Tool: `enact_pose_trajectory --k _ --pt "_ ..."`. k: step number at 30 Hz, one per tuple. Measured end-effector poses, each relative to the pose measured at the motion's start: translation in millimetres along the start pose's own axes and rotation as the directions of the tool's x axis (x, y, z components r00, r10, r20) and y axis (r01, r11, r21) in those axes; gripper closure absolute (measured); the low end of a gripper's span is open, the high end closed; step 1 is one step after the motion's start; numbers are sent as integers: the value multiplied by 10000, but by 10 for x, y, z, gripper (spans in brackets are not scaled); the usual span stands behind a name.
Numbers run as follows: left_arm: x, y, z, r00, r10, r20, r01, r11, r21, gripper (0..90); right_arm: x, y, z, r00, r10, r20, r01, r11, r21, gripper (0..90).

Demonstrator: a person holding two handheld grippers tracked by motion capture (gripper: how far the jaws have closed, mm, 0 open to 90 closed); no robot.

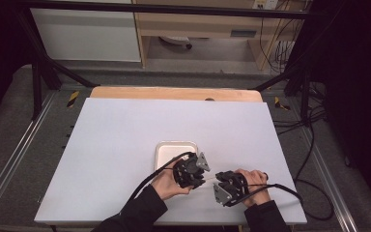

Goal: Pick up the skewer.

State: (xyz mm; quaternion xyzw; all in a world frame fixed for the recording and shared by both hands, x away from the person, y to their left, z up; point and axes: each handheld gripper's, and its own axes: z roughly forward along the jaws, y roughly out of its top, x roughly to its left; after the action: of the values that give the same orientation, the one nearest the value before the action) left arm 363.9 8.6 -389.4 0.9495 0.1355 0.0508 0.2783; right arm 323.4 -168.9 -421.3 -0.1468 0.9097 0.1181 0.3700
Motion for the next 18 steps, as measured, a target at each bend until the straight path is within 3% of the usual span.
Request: enact_pose_trajectory --k 3,6,8,11,14,18 --pt "33 -6 -17 9998 -154 108 153 9998 163 773 -3 8 -1 10000 -91 25 91 9999 111 889" --pt "70 -14 -6 9997 -195 137 183 9966 806 772 0 31 3 9998 -178 119 173 9992 356 890" --pt "74 -18 14 9996 -230 162 213 9952 954 785 -16 38 15 9989 -448 120 444 9984 341 889" --pt "70 -16 35 9994 -261 246 235 9945 1022 811 -5 53 15 9993 -358 99 353 9983 460 889" --pt "53 -4 86 9993 -196 327 152 9914 1302 844 -16 74 34 9977 -675 114 670 9972 337 889" --pt "41 7 123 9995 -75 310 27 9883 1522 877 2 77 33 9978 -663 96 659 9971 373 889"
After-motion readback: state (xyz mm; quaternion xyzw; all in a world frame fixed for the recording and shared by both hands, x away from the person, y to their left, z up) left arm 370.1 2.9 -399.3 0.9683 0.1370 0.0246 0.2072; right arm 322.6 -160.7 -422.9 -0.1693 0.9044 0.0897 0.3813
